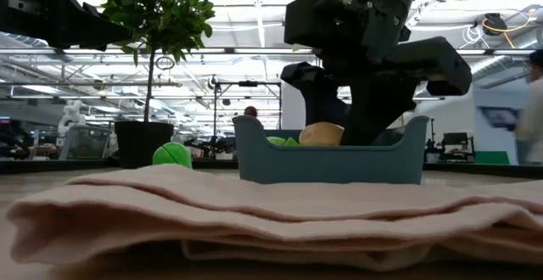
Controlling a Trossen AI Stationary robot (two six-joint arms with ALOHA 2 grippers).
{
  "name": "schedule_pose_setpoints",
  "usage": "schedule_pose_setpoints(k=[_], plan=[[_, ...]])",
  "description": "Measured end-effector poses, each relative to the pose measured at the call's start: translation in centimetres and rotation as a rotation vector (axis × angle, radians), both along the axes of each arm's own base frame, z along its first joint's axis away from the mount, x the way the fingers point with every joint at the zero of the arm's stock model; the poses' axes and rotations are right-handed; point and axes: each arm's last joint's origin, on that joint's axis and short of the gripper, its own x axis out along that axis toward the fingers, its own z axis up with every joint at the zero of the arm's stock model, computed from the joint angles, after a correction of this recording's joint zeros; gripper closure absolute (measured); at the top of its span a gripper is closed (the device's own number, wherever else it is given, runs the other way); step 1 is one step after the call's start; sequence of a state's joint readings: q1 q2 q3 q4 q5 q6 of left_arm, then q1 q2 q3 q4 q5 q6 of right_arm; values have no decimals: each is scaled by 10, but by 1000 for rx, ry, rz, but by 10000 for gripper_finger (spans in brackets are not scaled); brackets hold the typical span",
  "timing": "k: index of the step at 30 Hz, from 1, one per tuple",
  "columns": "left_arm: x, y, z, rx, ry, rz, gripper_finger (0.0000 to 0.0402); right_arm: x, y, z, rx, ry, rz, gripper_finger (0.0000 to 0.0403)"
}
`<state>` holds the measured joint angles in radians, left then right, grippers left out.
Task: Pick and placing Produce into tupperware
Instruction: Put the brown potato into the blue bin
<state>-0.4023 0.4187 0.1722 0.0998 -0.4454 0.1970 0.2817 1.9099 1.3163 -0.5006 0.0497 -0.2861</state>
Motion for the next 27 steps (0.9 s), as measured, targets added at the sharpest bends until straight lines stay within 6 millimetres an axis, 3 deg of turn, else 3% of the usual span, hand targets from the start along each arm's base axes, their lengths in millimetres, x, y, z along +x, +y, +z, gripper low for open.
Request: schedule_pose_setpoints(k=[27], plan=[[0, 0, 0, 0, 0, -1, 369, 2, -11, -6, 62, 51, -73, 220]])
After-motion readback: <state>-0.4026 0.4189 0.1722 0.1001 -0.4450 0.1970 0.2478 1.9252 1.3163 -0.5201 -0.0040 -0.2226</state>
